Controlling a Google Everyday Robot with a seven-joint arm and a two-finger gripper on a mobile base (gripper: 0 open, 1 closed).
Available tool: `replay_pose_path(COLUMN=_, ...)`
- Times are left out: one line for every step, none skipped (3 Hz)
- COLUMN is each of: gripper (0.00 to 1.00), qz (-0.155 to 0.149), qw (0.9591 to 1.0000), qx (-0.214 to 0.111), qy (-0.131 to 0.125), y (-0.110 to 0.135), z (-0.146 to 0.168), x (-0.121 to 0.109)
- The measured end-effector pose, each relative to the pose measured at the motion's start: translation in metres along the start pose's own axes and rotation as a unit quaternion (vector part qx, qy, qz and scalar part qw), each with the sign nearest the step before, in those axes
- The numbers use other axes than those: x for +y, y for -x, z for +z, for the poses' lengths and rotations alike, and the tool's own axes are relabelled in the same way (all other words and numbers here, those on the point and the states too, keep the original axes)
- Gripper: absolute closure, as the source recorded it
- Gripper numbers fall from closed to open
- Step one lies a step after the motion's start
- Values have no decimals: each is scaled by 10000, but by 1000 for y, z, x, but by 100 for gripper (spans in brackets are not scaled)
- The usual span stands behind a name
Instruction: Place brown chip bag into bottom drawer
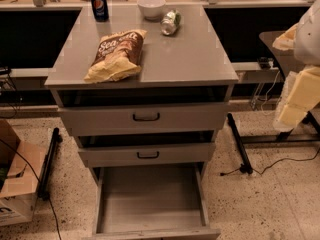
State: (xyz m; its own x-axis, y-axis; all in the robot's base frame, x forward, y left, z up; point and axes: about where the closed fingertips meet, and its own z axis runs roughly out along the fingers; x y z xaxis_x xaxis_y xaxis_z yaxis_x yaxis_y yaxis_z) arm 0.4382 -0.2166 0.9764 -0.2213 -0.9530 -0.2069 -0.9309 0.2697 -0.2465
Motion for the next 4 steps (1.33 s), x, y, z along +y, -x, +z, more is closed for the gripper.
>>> replay_pose_path(gripper=0, qz=0, qw=10000, qx=0, qy=0, y=0, z=0, x=0)
replay_pose_path(gripper=0, qz=-231, qw=9994, qx=-265, qy=41, y=38, z=18, x=-8)
replay_pose_path(gripper=0, qz=-556, qw=9952, qx=-792, qy=144, y=93, z=42, x=-22)
replay_pose_path(gripper=0, qz=-851, qw=9877, qx=-1296, qy=223, y=144, z=64, x=-36)
